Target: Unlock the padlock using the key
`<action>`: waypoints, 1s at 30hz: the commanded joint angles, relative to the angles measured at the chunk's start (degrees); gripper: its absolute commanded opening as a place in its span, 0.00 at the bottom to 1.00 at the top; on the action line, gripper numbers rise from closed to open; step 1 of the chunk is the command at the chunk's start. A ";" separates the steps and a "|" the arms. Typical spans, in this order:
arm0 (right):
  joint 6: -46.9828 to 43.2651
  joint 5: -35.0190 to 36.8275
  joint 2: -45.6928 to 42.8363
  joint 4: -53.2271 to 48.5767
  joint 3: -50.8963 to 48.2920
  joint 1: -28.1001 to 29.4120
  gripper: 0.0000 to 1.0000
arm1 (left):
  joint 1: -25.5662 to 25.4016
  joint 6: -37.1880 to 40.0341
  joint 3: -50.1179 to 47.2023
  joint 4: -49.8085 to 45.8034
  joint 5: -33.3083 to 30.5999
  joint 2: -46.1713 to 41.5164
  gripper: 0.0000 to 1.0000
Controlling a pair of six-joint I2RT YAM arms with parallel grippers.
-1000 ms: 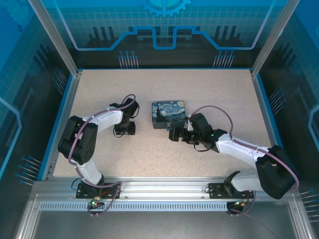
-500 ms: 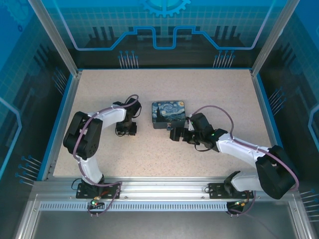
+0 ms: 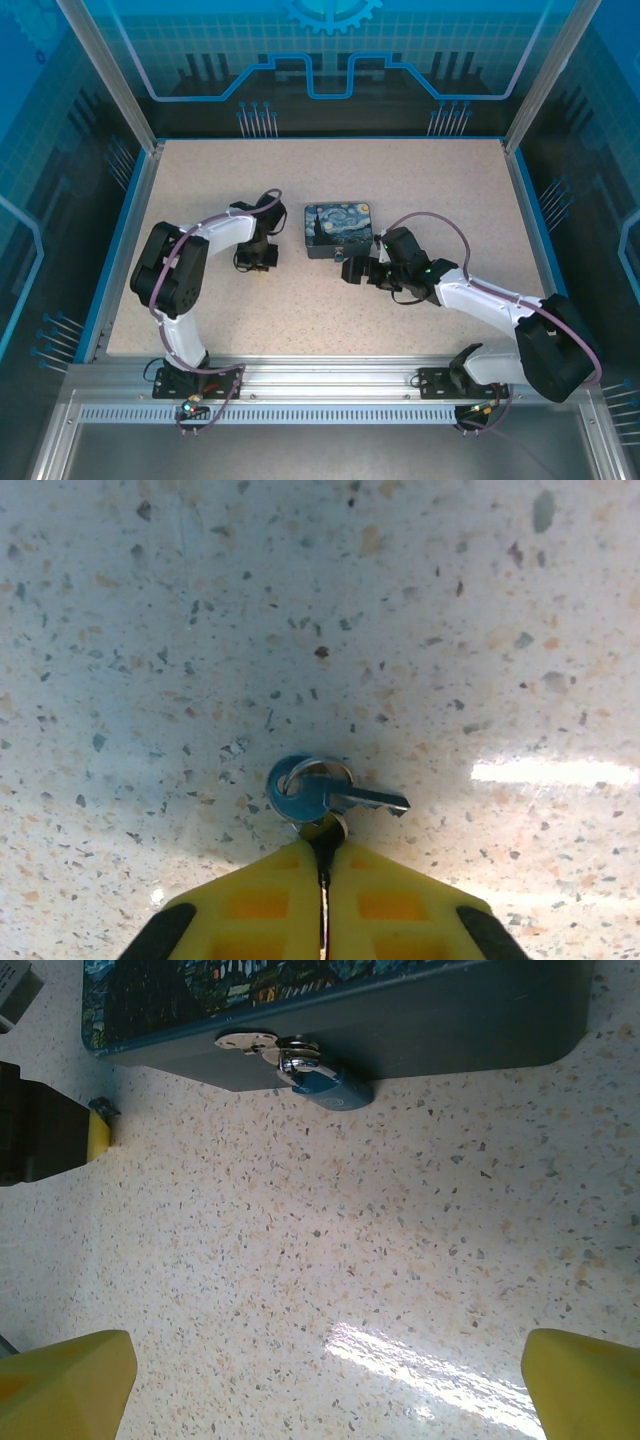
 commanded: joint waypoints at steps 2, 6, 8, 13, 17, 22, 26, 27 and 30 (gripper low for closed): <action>0.11 -0.12 -1.82 -1.30 0.36 -0.43 1.00 | 0.41 0.93 -0.43 5.05 -0.36 1.23 0.00; 0.07 -0.01 -2.29 -1.72 0.40 -0.42 1.00 | 0.37 -0.05 -1.60 5.18 1.59 -2.81 0.00; 0.15 -0.08 -2.35 -1.61 0.29 -0.38 1.00 | 0.37 -0.90 -2.46 5.51 3.45 -6.03 0.00; 0.57 -0.12 -1.61 -0.80 0.39 0.10 1.00 | 0.40 -2.60 -5.44 7.48 9.04 -13.53 0.00; 0.90 -0.25 -0.54 0.25 0.73 0.95 1.00 | 0.32 -4.26 -8.96 10.91 15.31 -17.84 0.00; 1.15 -0.66 0.68 2.47 0.73 2.56 1.00 | -0.62 -6.28 -14.26 17.66 23.45 -22.82 0.00; -1.66 -2.08 0.70 5.56 0.58 3.92 0.98 | -1.75 -7.91 -16.25 21.42 29.40 -25.81 0.00; -2.31 -2.48 0.46 6.18 0.43 3.97 0.98 | -1.99 -7.95 -16.47 21.90 30.65 -26.33 0.00; -4.50 -4.19 -0.45 8.41 0.18 3.97 0.97 | -3.07 -7.86 -16.51 23.31 33.86 -27.95 0.00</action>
